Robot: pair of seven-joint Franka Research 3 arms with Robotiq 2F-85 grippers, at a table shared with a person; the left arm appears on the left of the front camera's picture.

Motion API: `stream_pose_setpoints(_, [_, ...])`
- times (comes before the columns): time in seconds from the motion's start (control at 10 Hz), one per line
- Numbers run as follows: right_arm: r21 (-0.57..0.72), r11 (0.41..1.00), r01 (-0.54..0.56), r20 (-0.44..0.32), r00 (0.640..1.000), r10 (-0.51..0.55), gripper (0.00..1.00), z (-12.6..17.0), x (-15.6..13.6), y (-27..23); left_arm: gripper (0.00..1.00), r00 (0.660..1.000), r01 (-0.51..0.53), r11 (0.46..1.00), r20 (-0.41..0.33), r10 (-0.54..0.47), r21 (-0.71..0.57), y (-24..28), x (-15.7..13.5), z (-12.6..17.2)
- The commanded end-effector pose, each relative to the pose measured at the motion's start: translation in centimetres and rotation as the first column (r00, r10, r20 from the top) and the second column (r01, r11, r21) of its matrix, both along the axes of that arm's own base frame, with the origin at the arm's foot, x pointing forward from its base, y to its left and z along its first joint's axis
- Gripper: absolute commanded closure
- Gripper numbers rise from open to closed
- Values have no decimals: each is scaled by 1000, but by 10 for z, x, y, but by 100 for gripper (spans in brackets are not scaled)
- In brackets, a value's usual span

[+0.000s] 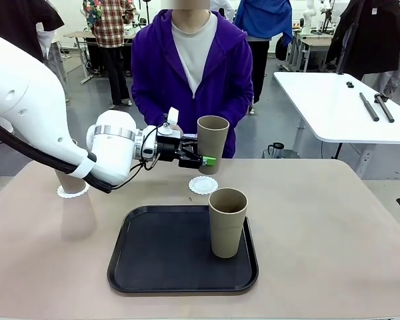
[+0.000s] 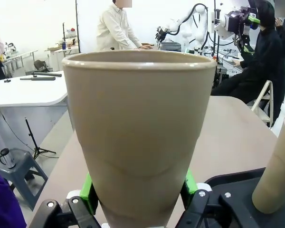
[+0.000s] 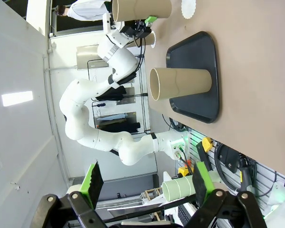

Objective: Place coasters on the table and set cups on them.
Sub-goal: Take one Reusable plastic cup from the Flat Tray and place it on a coaster set by the human.

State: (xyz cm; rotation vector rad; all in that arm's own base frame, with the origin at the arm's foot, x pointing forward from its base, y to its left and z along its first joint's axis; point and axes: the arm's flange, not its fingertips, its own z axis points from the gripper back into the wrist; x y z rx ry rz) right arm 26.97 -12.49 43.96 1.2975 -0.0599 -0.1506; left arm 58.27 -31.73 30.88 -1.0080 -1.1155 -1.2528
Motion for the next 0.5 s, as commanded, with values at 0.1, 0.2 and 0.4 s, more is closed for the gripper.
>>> stream_pose_setpoints(0.1, [10, 1000, 1, 3, 1000, -1, 0, 1, -1, 1, 18, 1000, 0, 1000, 0, 0, 0, 0, 0, 0])
stream_pose_setpoints(0.2, [10, 1000, 1, 3, 1000, -1, 0, 1, -1, 1, 18, 1000, 0, 1000, 0, 0, 0, 0, 0, 0])
stream_pose_setpoints(0.4, [10, 1000, 1, 3, 1000, -1, 0, 1, -1, 1, 18, 1000, -3, 1000, 6, 3, 2, 2, 0, 3])
